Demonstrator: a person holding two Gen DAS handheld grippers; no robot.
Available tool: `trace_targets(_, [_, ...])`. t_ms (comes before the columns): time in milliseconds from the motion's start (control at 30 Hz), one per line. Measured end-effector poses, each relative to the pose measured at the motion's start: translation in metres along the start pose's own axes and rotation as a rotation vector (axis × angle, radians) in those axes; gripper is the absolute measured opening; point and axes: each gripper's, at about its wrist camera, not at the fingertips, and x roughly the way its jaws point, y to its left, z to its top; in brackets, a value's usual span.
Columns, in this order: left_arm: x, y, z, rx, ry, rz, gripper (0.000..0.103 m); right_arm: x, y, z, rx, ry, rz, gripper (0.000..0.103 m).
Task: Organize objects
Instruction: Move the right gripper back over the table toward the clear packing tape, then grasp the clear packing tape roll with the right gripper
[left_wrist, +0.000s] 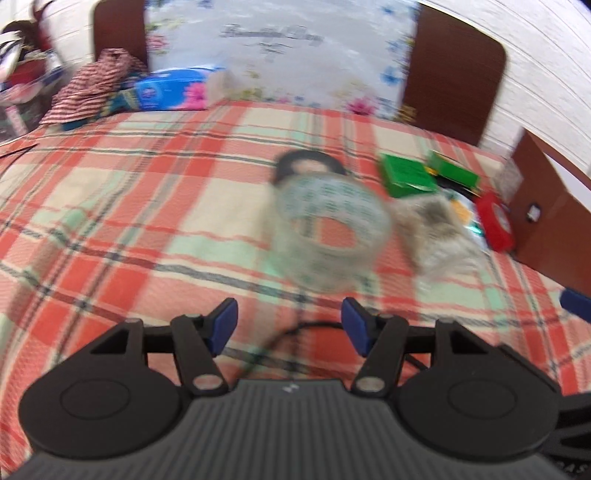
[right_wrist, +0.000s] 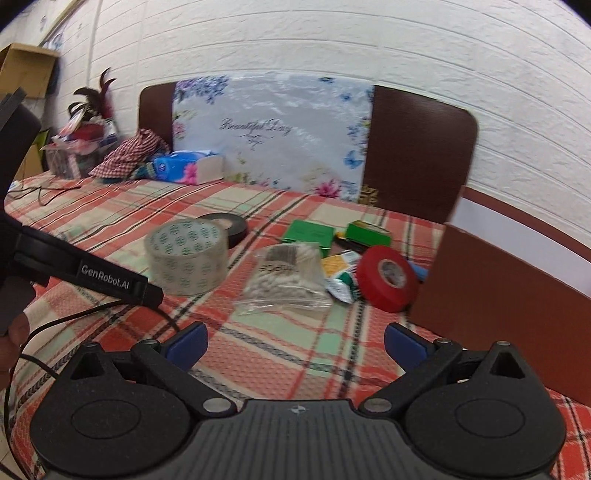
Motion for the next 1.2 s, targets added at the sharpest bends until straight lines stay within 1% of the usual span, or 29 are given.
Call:
trace_targets(67, [0.004,0.018,0.003,-0.027,-0.022,0.039,0.064,0.006,0.007,0.003,-0.011,0.007,0.021,0.098])
trace_targets(133, [0.011,0.035,0.005,-0.04,-0.044,0.093,0.065,0.014,0.013,0.007,-0.015,0.015,0.046,0.096])
trace_targets(167, [0.016,0.044,0.004,-0.049,-0.051,0.12,0.065,0.018,0.016,0.01,-0.014,0.021,0.059,0.093])
trace_targets(200, [0.02,0.053,0.002,-0.062,-0.064,0.133,0.068,0.023,0.02,0.012,-0.013,0.027,0.07,0.09])
trace_targets(267, [0.022,0.063,-0.008,-0.06,-0.148,0.149,0.076,0.031,0.027,0.016,-0.026,0.028,0.093,0.087])
trace_targets(333, [0.018,0.069,-0.015,-0.097,-0.206,0.118,0.078,0.039,0.036,0.022,-0.055,0.016,0.108,0.087])
trace_targets(400, [0.016,0.074,-0.015,-0.13,-0.221,0.084,0.078,0.052,0.043,0.03,-0.069,0.013,0.117,0.087])
trace_targets(467, [0.014,0.081,-0.016,-0.173,-0.242,0.045,0.078,0.066,0.05,0.04,-0.057,0.009,0.136,0.087])
trace_targets(533, [0.015,0.09,-0.016,-0.227,-0.25,0.003,0.078,0.08,0.056,0.048,-0.052,0.008,0.149,0.088])
trace_targets(567, [0.015,0.093,-0.016,-0.247,-0.252,-0.011,0.079,0.088,0.059,0.051,-0.053,0.016,0.165,0.094])
trace_targets(633, [0.016,0.093,-0.016,-0.253,-0.254,-0.013,0.079,0.103,0.07,0.052,-0.08,0.036,0.18,0.093])
trace_targets(700, [0.018,0.088,-0.015,-0.232,-0.252,0.002,0.079,0.112,0.077,0.05,-0.117,0.056,0.194,0.088])
trace_targets(833, [0.017,0.09,-0.016,-0.225,-0.25,-0.001,0.081,0.098,0.072,0.048,-0.113,0.039,0.205,0.087])
trace_targets(967, [0.018,0.089,-0.016,-0.212,-0.246,0.006,0.081,0.063,0.056,0.031,-0.171,0.009,0.175,0.087])
trace_targets(1033, [0.018,0.086,-0.016,-0.198,-0.242,0.015,0.082,0.04,0.041,0.015,-0.179,0.007,0.14,0.087])
trace_targets(1100, [0.019,0.082,-0.015,-0.173,-0.232,0.027,0.084,0.018,0.021,-0.001,-0.162,0.015,0.088,0.087])
trace_targets(1133, [0.019,0.079,-0.014,-0.153,-0.222,0.038,0.085,0.009,0.01,-0.008,-0.148,0.022,0.053,0.087])
trace_targets(1200, [0.02,0.066,-0.01,-0.095,-0.186,0.072,0.085,-0.008,-0.016,-0.022,-0.103,0.046,-0.046,0.087])
